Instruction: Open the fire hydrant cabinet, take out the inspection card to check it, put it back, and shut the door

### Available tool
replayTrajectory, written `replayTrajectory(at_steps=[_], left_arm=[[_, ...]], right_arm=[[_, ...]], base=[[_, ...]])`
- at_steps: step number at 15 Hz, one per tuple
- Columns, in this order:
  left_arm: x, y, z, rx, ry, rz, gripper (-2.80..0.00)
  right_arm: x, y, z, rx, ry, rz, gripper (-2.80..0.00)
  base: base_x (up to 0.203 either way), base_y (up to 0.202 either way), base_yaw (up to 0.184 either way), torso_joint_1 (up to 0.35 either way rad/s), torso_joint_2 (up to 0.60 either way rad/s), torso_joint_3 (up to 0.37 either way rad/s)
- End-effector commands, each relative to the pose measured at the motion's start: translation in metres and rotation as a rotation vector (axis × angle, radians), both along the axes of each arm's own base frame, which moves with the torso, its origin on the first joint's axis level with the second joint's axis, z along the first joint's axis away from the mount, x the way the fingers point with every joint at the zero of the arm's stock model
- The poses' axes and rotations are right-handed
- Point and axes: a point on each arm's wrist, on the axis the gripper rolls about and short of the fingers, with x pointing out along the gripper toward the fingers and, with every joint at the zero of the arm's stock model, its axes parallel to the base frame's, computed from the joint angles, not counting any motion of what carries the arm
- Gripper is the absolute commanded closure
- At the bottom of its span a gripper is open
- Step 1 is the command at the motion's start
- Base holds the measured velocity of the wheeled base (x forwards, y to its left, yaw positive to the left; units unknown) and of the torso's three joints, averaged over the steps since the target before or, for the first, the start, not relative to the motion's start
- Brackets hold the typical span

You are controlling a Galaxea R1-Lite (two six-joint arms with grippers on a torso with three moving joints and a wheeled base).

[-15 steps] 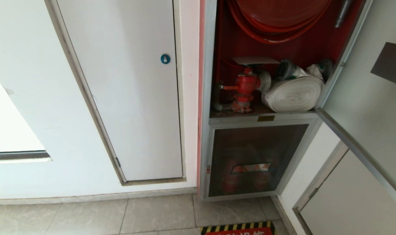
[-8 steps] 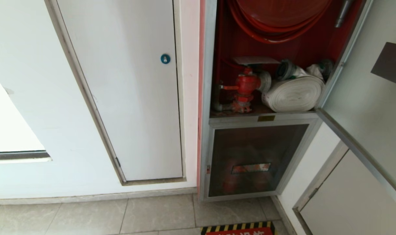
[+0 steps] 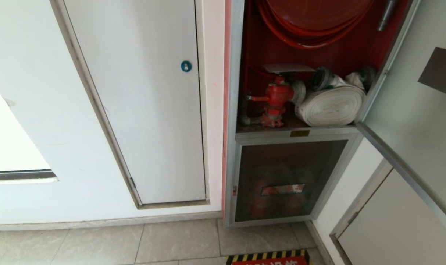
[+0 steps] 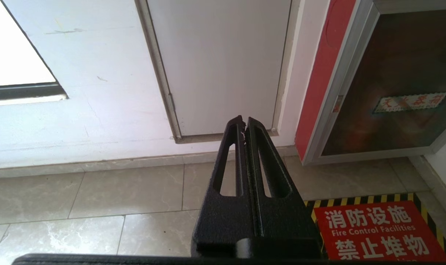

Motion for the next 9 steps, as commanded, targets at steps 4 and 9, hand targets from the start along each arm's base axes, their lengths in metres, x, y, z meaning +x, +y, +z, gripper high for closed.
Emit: replayTrajectory(at_steps=[4,9], left_arm=[[0.0,0.0,0.0,0.0,-0.001,0.0,0.0],[0.0,0.0,0.0,0.0,-0.001,0.0,0.0]], right_arm=[[-0.01,-0.012,-0.005,0.019,0.002,-0.045,0.0],[-0.004,-0.034,-0.008,0.054,0.012,-0.021,0.0]], base=[[0.0,0.0,0.0,0.0,0.0,0.0],[0.0,0.0,0.0,0.0,0.0,0.0]])
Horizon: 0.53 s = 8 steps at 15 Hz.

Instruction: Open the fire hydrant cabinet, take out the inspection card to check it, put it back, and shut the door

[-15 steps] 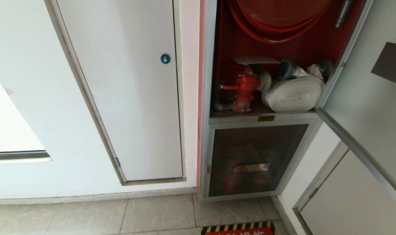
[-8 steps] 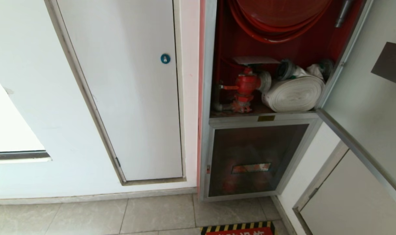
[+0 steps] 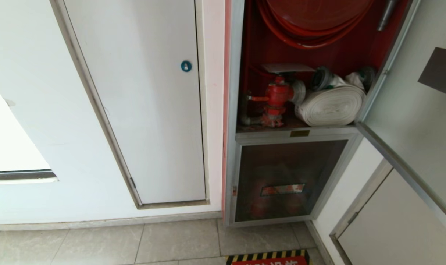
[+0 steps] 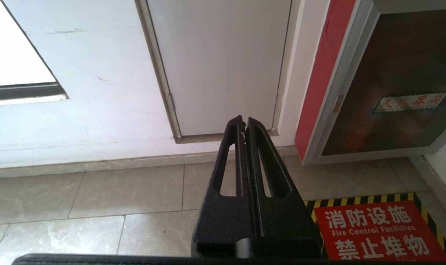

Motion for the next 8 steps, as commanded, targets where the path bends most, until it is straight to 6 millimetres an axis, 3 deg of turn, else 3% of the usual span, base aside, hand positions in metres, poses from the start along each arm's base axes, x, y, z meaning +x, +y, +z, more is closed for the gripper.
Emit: replayTrajectory(at_steps=[1,8], left_arm=[[0.0,0.0,0.0,0.0,0.0,0.0,0.0],[0.0,0.0,0.0,0.0,0.0,0.0,0.0]], right_arm=[[0.006,-0.009,-0.002,0.011,0.01,-0.011,0.0],[0.022,-0.031,-0.005,0.02,0.001,0.047,0.0]], base=[[0.0,0.0,0.0,0.0,0.0,0.0],[0.0,0.0,0.0,0.0,0.0,0.0]])
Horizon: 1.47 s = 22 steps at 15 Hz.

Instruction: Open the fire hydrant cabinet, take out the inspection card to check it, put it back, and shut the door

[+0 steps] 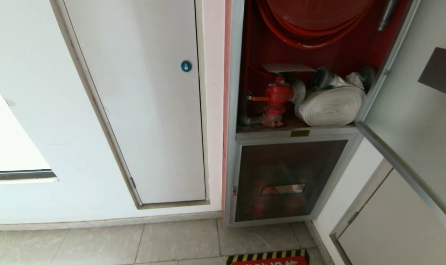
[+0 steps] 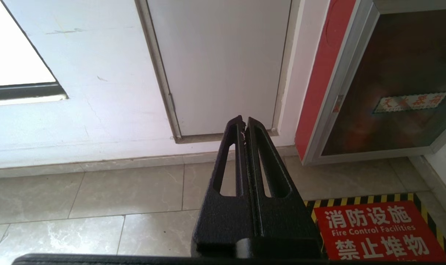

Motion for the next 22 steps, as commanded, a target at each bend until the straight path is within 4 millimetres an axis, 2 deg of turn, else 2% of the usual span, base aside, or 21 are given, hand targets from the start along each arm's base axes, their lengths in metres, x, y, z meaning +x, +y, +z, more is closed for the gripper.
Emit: replayTrajectory(at_steps=[1,14,18,22], left_arm=[[0.0,0.0,0.0,0.0,-0.001,0.0,0.0],[0.0,0.0,0.0,0.0,-0.001,0.0,0.0],[0.0,0.0,0.0,0.0,0.001,0.0,0.0],[0.0,0.0,0.0,0.0,0.0,0.0,0.0]], right_arm=[[0.006,-0.008,-0.002,0.014,0.011,-0.001,0.0],[0.013,-0.011,0.004,0.009,-0.012,0.138,0.0],[0.008,-0.002,0.005,0.002,-0.029,0.219,0.0],[-0.003,0.018,0.003,-0.019,-0.056,0.34,0.0]], base=[[0.0,0.0,0.0,0.0,0.0,0.0],[0.0,0.0,0.0,0.0,0.0,0.0],[0.0,0.0,0.0,0.0,0.0,0.0],[0.0,0.0,0.0,0.0,0.0,0.0]])
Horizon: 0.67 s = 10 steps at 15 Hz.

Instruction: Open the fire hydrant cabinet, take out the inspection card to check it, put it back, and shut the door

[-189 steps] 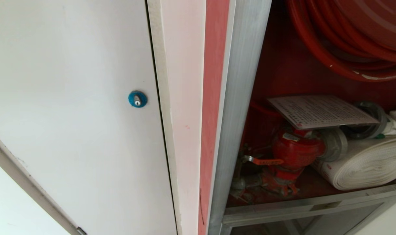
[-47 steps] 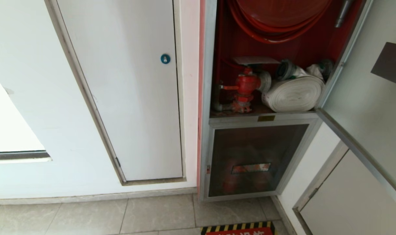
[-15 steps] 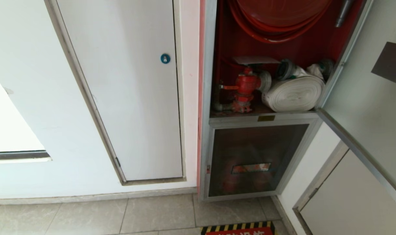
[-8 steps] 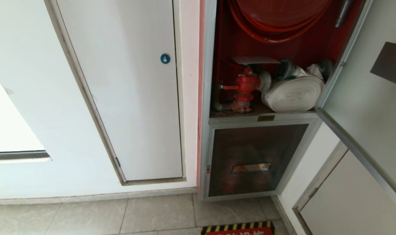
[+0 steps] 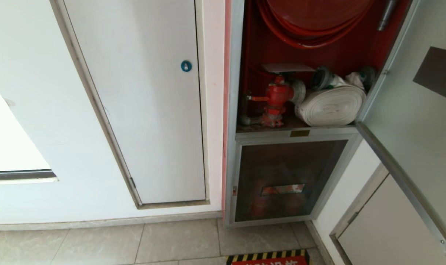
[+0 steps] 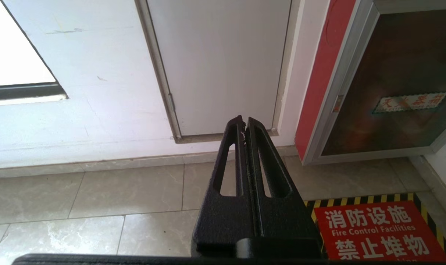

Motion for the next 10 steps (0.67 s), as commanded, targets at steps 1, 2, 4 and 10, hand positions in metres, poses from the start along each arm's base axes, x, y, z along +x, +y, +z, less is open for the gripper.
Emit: replayTrajectory(at_steps=[1,2,4,10], left_arm=[[0.0,0.0,0.0,0.0,-0.001,0.0,0.0],[0.0,0.0,0.0,0.0,-0.001,0.0,0.0],[0.0,0.0,0.0,0.0,-0.001,0.0,0.0],[0.0,0.0,0.0,0.0,-0.001,0.0,0.0]], right_arm=[[-0.007,0.014,0.002,-0.027,-0.025,0.042,0.0],[-0.007,0.019,0.0,-0.028,-0.028,0.078,0.0],[-0.006,0.029,-0.002,-0.032,-0.034,0.139,0.0],[0.007,0.044,-0.001,-0.066,-0.019,0.297,0.0]], base=[[0.0,0.0,0.0,0.0,0.0,0.0],[0.0,0.0,0.0,0.0,0.0,0.0],[0.0,0.0,0.0,0.0,0.0,0.0],[0.0,0.0,0.0,0.0,0.0,0.0]])
